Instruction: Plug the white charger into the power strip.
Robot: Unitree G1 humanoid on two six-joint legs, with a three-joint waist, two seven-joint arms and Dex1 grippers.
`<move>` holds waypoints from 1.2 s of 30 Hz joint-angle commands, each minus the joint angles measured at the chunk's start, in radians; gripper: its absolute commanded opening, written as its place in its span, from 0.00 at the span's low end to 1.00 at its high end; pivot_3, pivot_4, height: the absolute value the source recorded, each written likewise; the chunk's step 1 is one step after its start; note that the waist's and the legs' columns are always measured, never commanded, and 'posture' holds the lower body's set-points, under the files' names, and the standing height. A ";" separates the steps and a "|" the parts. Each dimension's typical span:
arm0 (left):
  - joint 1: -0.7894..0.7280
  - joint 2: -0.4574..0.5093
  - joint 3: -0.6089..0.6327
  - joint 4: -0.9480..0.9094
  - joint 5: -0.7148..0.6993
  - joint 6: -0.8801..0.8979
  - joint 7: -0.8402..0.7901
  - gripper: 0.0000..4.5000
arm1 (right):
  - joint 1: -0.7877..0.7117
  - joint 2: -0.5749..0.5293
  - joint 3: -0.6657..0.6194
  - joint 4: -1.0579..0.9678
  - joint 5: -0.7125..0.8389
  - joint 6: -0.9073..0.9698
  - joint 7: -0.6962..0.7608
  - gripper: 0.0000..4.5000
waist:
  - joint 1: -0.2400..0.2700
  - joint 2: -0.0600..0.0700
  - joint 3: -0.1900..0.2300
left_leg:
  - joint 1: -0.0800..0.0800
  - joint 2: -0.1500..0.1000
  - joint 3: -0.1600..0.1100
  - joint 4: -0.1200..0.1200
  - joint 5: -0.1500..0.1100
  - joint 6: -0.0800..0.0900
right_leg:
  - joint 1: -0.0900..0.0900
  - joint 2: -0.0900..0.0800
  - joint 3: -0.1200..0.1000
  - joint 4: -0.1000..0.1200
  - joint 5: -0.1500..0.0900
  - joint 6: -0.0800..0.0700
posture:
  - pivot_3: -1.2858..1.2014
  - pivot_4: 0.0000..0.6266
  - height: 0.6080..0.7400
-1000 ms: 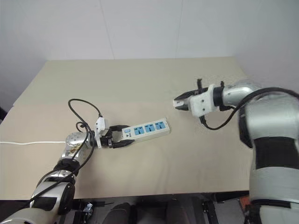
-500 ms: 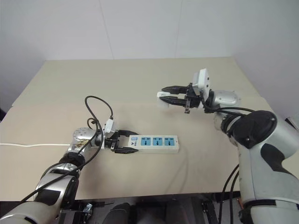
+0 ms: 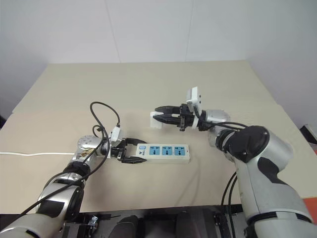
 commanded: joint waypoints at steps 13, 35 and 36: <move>-0.007 0.002 -0.007 0.037 0.022 -0.003 0.009 0.73 | 0.082 0.040 -0.079 0.028 -0.075 -0.086 -0.005 0.23 | -0.014 0.000 0.000 | 0.003 0.000 0.000 0.001 0.000 -0.001 | 0.001 0.000 0.000 -0.001 0.000 0.000 | 0.52 0.24 1.00; -0.018 -0.010 -0.002 0.057 0.033 -0.014 0.022 0.73 | 0.141 0.052 -0.103 0.028 -0.157 -0.131 -0.073 0.23 | -0.015 -0.001 0.000 | 0.004 -0.001 -0.002 0.001 0.001 -0.001 | 0.004 0.000 0.000 -0.001 0.000 0.000 | 0.52 0.24 1.00; -0.018 -0.010 -0.002 0.057 0.033 -0.014 0.022 0.73 | 0.142 0.050 -0.103 0.028 -0.159 -0.127 -0.072 0.23 | -0.015 -0.001 0.000 | 0.004 -0.001 -0.002 0.001 0.001 -0.001 | 0.004 0.000 0.000 -0.001 0.000 0.000 | 0.52 0.24 1.00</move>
